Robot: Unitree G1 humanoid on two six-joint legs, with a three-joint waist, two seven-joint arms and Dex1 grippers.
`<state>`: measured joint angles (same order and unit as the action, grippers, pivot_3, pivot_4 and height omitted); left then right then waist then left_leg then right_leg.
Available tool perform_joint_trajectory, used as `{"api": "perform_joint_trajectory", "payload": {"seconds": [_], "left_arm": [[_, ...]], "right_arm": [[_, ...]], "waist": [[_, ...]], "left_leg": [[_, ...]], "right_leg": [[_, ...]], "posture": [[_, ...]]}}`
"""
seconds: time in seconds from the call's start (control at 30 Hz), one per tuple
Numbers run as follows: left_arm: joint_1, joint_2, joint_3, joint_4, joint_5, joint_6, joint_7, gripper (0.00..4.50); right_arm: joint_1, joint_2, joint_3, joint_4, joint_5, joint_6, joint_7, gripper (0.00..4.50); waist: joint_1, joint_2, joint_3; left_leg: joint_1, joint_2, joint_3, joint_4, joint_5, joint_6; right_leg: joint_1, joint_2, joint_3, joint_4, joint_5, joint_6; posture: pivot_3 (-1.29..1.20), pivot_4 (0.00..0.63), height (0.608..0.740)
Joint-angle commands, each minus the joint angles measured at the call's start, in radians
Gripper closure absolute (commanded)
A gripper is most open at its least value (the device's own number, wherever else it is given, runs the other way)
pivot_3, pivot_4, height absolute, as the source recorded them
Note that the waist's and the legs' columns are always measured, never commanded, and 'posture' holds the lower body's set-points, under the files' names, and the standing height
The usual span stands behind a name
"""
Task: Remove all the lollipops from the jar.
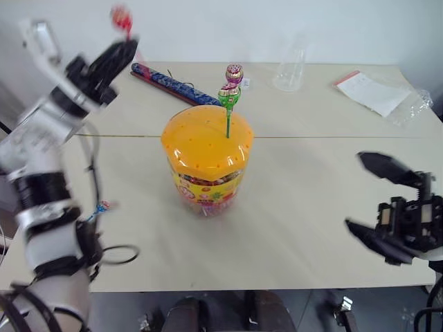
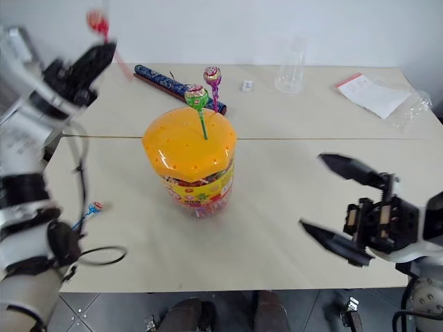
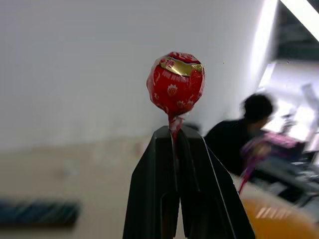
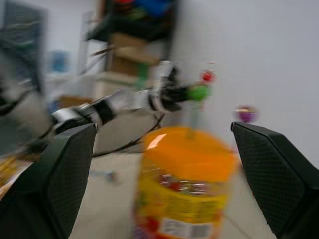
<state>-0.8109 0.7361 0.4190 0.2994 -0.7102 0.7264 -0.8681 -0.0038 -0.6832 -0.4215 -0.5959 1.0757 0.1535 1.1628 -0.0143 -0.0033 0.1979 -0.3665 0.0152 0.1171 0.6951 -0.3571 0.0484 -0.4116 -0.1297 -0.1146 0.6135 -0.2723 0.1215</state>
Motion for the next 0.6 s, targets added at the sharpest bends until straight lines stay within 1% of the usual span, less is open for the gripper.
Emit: {"api": "perform_joint_trajectory", "payload": {"seconds": [0.03, 0.13, 0.23, 0.3, 0.37, 0.5, 0.6], "left_arm": [[0.230, 0.132, -0.011, -0.196, 0.044, 0.140, 0.027, 4.48], [0.482, 0.191, 0.051, -0.360, 0.018, 0.230, 0.034, 4.48], [0.657, 0.173, 0.139, -0.504, -0.039, 0.333, 0.076, 4.48], [0.775, 0.167, 0.149, -0.591, -0.035, 0.352, 0.081, 4.48], [0.845, 0.150, 0.159, -0.637, -0.039, 0.360, 0.090, 4.48], [0.892, 0.156, 0.146, -0.647, -0.016, 0.344, 0.099, 3.51], [0.888, 0.168, 0.131, -0.617, 0.013, 0.288, 0.085, 2.54]], "right_arm": [[-0.089, -0.023, 0.088, 0.056, -0.041, 0.028, 0.051, 0.00], [-0.150, -0.033, 0.136, 0.123, -0.088, 0.037, 0.095, 0.00], [-0.184, -0.041, 0.162, 0.165, -0.129, 0.040, 0.125, 0.00], [-0.197, -0.049, 0.174, 0.187, -0.157, 0.043, 0.141, 0.00], [-0.210, -0.052, 0.184, 0.208, -0.178, 0.042, 0.152, 0.00], [-0.232, -0.050, 0.181, 0.221, -0.183, 0.057, 0.144, 0.00], [-0.236, -0.052, 0.171, 0.213, -0.174, 0.077, 0.125, 0.00]], "waist": [[0.003, -0.001, 0.001], [0.017, -0.004, 0.002], [0.032, -0.004, 0.002], [0.039, -0.004, 0.002], [0.037, -0.003, 0.002], [0.036, -0.003, 0.002], [0.036, -0.003, 0.002]], "left_leg": [[-0.001, -0.001, 0.000, 0.000, 0.000, 0.000], [-0.004, -0.001, -0.002, 0.003, -0.001, 0.001], [-0.006, -0.002, -0.007, 0.004, -0.003, 0.000], [-0.006, -0.003, -0.010, 0.004, -0.004, -0.002], [-0.006, -0.003, -0.011, 0.004, -0.004, -0.003], [-0.005, -0.002, -0.010, 0.003, -0.003, -0.005], [-0.005, -0.002, -0.010, 0.003, -0.003, -0.006]], "right_leg": [[-0.001, -0.001, 0.000, 0.001, 0.000, 0.000], [-0.001, -0.002, 0.001, 0.000, 0.000, 0.000], [0.001, -0.006, 0.005, -0.003, 0.000, 0.000], [0.002, -0.014, 0.004, -0.003, 0.000, 0.000], [0.002, -0.014, 0.003, -0.003, -0.001, -0.001], [0.002, -0.013, 0.001, -0.003, -0.002, -0.003], [0.001, -0.013, 0.001, -0.003, -0.002, -0.004]], "posture": [[0.00, 0.150, 0.740], [0.00, 0.150, 0.740], [0.00, 0.150, 0.740], [0.00, 0.150, 0.740], [0.00, 0.150, 0.740], [0.00, 0.150, 0.740], [0.00, 0.150, 0.740]]}}
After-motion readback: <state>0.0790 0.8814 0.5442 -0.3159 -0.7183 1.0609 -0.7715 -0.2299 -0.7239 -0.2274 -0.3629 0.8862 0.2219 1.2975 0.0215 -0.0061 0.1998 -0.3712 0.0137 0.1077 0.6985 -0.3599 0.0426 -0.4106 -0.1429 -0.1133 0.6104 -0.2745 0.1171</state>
